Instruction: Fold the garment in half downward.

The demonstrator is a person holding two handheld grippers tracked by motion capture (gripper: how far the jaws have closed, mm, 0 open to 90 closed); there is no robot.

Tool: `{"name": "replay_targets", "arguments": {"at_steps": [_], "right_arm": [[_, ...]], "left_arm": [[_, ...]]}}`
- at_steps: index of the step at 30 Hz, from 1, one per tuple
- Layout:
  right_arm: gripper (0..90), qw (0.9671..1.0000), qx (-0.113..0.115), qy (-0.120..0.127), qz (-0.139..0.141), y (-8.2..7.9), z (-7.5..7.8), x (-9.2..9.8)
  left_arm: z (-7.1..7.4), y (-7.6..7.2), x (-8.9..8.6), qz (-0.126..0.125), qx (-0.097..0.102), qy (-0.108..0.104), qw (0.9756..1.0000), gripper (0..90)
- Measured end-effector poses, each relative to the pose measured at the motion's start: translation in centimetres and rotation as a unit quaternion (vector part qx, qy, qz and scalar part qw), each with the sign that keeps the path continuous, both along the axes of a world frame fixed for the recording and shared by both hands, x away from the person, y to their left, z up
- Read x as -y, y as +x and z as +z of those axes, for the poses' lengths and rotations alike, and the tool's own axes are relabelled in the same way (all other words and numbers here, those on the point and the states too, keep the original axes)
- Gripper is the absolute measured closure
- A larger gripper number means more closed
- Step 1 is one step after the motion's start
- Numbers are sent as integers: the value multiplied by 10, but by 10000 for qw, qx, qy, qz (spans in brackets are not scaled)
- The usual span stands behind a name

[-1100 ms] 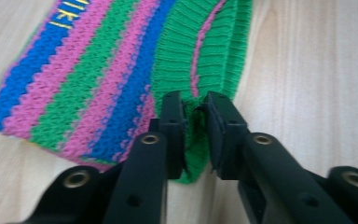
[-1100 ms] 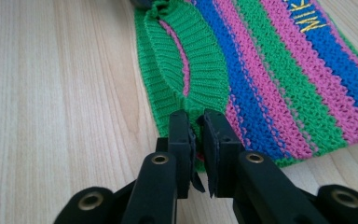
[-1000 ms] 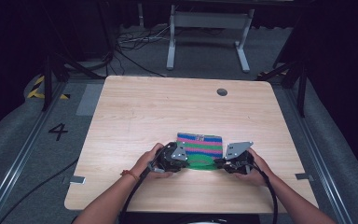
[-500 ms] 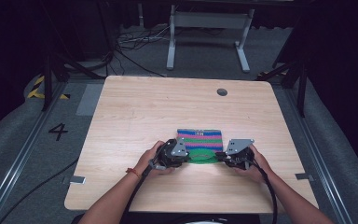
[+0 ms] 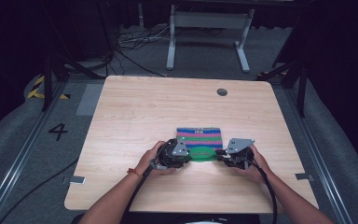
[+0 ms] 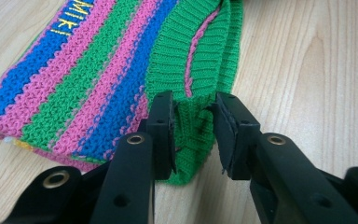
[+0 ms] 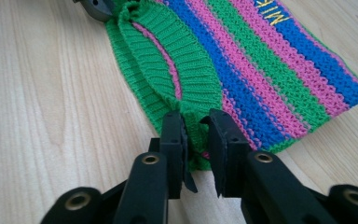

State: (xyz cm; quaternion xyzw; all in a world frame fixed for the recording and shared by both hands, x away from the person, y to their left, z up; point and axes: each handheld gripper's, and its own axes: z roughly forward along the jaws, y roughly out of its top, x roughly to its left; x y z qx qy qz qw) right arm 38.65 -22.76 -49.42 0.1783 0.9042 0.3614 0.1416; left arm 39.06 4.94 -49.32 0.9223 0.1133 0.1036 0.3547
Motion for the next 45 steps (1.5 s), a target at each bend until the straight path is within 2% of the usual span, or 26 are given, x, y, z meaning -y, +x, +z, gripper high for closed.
{"name": "replay_targets", "arguments": {"at_steps": [2, 8, 12, 16, 17, 20, 22, 24, 27, 32, 35, 37, 40, 45], "right_arm": [[731, 9999, -91, 69, 14, -1, 2, 1], [702, 9999, -124, 58, 35, -4, 5, 3], [674, 9999, -116, 88, -4, -5, 8, 5], [637, 9999, -99, 75, -29, -6, 11, 6], [581, 9999, -112, 48, -44, -6, 13, 7], [545, 9999, -137, 27, -74, -7, 14, 7], [483, 9998, -178, -37, -79, -7, 16, 6], [440, 9997, -196, -71, -105, -7, 16, 6], [387, 9996, -171, -138, -172, -8, 18, 6], [329, 9991, -144, -331, -240, -10, 25, 5], [312, 9985, -75, -466, -291, -11, 28, 6], [307, 9981, -92, -518, -306, -13, 30, 9], [306, 9981, -74, -494, -367, -16, 30, 14], [293, 9976, -46, -498, -481, -20, 29, 26]], "left_arm": [[1, -1, 0, 3, -4, 6, 10000, 642], [8, -3, -4, 9, -15, -54, 10000, 593], [13, -5, -9, 139, 16, -80, 9999, 568], [13, -4, -12, 159, -77, -52, 9998, 455], [13, -4, -12, 220, -101, -64, 9997, 425], [14, -4, -13, 312, -112, -69, 9994, 390], [14, -5, -14, 402, -172, -38, 9990, 339], [15, -5, -16, 403, -251, -108, 9988, 318], [16, -6, -17, 449, -265, -56, 9986, 266], [22, -5, -22, 560, -217, 63, 9982, 259], [28, -7, -27, 610, -136, 146, 9979, 255], [30, -10, -31, 654, -5, 233, 9976, 254], [33, -12, -40, 819, 82, 277, 9962, 226], [35, -17, -60, 1043, 92, 281, 9941, 211]]}}
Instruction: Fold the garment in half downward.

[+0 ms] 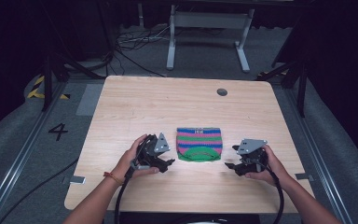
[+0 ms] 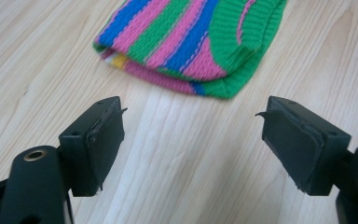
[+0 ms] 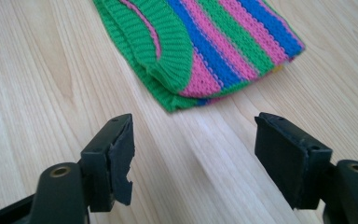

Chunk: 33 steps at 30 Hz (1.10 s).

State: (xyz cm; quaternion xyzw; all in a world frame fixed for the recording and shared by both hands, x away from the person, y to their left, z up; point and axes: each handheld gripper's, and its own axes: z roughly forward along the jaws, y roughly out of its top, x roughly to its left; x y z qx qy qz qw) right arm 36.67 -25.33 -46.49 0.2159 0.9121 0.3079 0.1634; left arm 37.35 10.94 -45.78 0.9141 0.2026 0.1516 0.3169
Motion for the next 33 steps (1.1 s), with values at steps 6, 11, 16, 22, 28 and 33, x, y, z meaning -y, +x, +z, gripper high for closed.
{"name": "replay_targets", "arguments": {"at_steps": [6, 11, 16, 22, 28, 33], "right_arm": [[273, 9998, 57, -15, -201, -6, 2, 15], [268, 9992, 130, -41, -378, -13, 2, 32], [261, 9986, 151, -92, -500, -18, 0, 48], [251, 9980, 138, -96, -610, -24, -4, 62], [238, 9973, 139, 12, -714, -31, -7, 76], [220, 9965, 175, 87, -816, -35, -11, 86]], "left_arm": [[-1, -5, -17, 117, -36, -30, 9999, 189], [-2, -13, -36, 177, 14, 72, 9998, 193], [-2, -23, -47, 163, 185, 303, 9992, 192], [-7, -24, -63, 365, 146, 230, 9990, 193], [-14, -26, -80, 485, 16, 238, 9985, 192], [-19, -29, -99, 703, -74, 141, 9974, 190]]}}
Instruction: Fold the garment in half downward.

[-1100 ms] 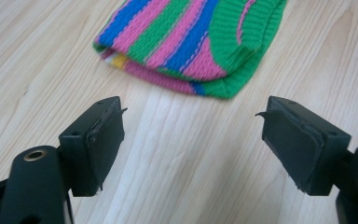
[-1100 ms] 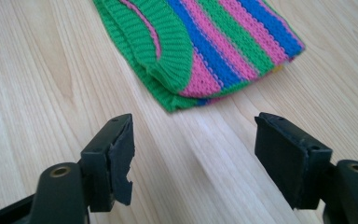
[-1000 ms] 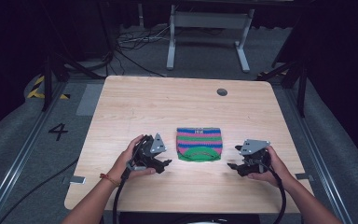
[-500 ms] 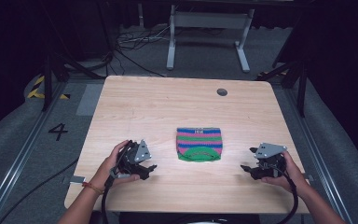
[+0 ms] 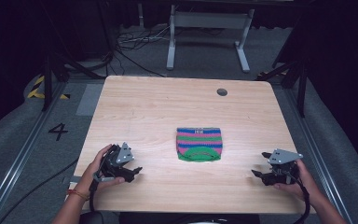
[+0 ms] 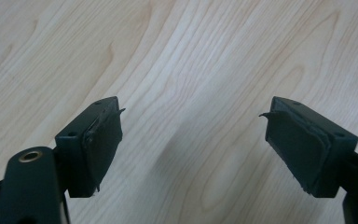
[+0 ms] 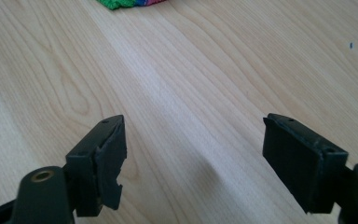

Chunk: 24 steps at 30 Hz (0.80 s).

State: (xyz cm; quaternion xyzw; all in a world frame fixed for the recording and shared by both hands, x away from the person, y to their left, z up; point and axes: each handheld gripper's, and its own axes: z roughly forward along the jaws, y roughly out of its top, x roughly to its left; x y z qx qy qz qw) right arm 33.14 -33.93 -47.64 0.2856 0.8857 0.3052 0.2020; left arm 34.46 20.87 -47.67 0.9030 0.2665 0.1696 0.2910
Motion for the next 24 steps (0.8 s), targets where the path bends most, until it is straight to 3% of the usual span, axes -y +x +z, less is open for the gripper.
{"name": "replay_targets", "arguments": {"at_steps": [8, 13, 20, 24], "right_arm": [[202, 9996, -35, 121, -268, -9, -11, 18], [188, 9982, -167, 391, -435, -14, -16, 32], [172, 9963, -214, 567, -608, -25, -23, 51], [169, 9935, -203, 818, -771, -27, -27, 62]], "left_arm": [[-3, -7, -28, 203, -33, -194, 9996, 190], [-5, -11, -41, 319, -116, -269, 9991, 185], [-9, -15, -60, 536, -207, -481, 9972, 181], [-15, -19, -68, 660, -296, -600, 9956, 173]]}}
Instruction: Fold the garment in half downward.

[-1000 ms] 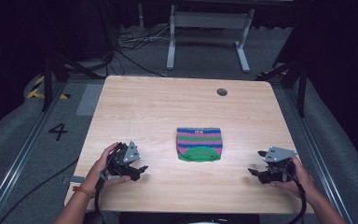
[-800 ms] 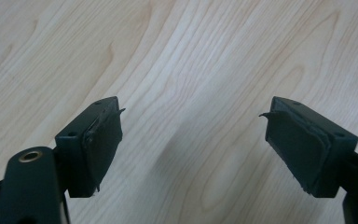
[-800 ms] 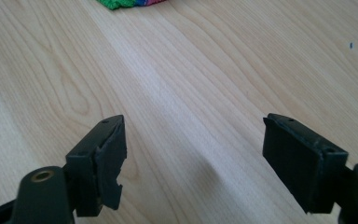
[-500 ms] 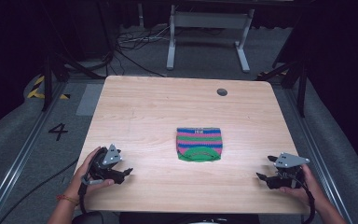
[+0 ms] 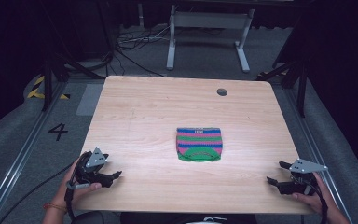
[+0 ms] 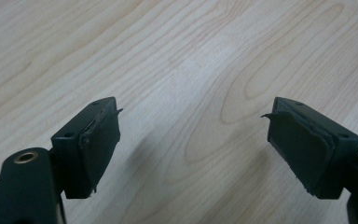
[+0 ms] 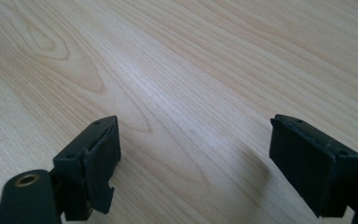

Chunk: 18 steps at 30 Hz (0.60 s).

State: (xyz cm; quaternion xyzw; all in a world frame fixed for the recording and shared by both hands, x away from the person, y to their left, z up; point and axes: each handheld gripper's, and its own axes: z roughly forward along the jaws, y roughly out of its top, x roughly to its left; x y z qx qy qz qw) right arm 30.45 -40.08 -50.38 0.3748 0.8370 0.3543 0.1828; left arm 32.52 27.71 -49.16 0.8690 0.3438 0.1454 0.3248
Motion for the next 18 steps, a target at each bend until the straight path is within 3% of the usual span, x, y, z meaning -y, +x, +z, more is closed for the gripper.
{"name": "replay_targets", "arguments": {"at_steps": [6, 18], "right_arm": [[153, 9993, -283, 214, -105, 4, -2, 7], [149, 9994, -277, 204, -83, 5, -2, 7]], "left_arm": [[-8, -1, -10, 201, -138, -282, 9993, 178], [-8, -1, -9, 363, -171, -240, 9989, 143]]}}
